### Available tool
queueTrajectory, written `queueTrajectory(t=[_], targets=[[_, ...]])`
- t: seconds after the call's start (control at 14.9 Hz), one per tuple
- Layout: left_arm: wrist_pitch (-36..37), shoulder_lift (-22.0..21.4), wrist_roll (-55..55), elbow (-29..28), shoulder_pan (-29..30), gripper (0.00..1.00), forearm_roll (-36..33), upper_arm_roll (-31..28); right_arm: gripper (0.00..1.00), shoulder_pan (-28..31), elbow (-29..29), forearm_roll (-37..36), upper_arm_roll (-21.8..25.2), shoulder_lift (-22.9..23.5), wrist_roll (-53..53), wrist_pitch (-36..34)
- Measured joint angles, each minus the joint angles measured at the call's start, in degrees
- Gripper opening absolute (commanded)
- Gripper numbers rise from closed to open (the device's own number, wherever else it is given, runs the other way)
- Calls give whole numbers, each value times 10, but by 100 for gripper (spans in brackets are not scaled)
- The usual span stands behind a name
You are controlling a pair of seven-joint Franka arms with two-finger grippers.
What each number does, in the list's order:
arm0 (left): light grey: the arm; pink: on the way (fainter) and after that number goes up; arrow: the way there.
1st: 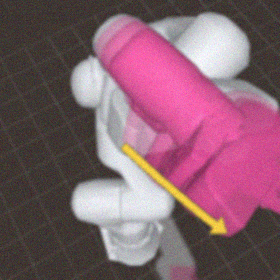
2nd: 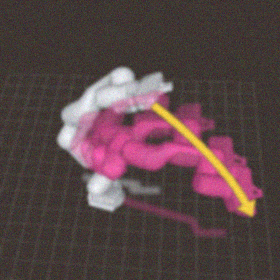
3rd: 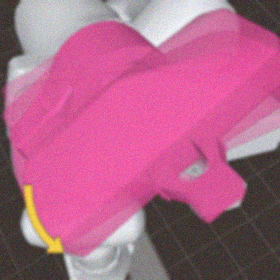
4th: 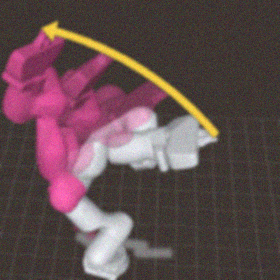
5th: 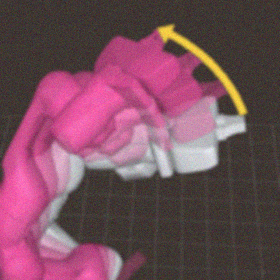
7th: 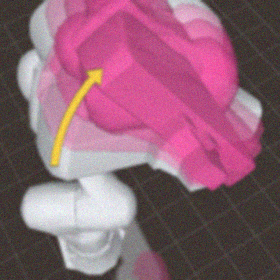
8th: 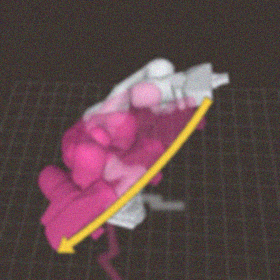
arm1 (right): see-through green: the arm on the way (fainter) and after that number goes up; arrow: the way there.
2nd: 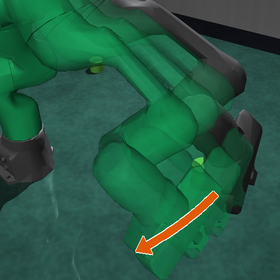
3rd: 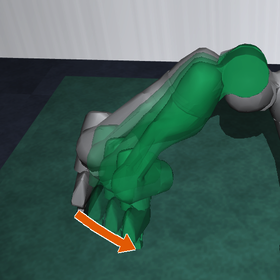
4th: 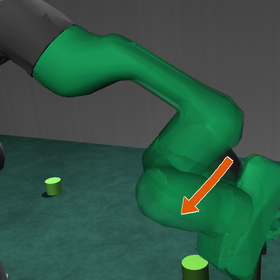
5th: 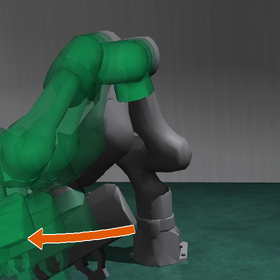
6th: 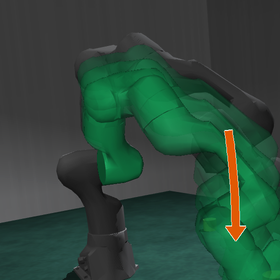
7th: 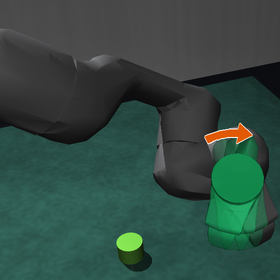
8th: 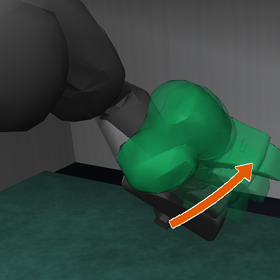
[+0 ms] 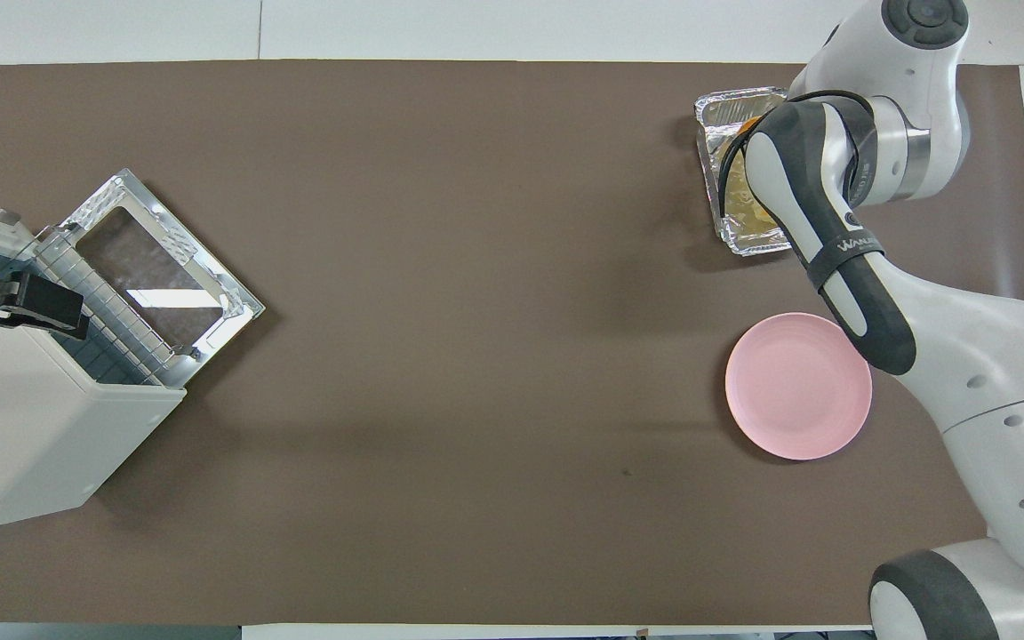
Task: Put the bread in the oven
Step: 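Lower the bread into the foil tray and open the right gripper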
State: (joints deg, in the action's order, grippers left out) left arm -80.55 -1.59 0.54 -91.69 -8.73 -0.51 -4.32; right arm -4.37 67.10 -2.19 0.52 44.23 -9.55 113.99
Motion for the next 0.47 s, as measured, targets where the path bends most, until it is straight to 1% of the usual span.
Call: queueTrajectory(t=[0.13, 0.2, 0.27, 0.47], targets=[[0, 0, 0, 0, 0, 100, 0, 0, 0, 0, 0, 8, 0, 0, 1, 16], [0, 0, 0, 0, 0, 100, 0, 0, 32, 0, 0, 10, 0, 0, 5, 22], [0, 0, 0, 0, 0, 100, 0, 0, 99, 0, 0, 11, 0, 0, 11, 23], [0, 0, 0, 0, 0, 100, 0, 0, 100, 0, 0, 11, -1, 0, 24, 23]])
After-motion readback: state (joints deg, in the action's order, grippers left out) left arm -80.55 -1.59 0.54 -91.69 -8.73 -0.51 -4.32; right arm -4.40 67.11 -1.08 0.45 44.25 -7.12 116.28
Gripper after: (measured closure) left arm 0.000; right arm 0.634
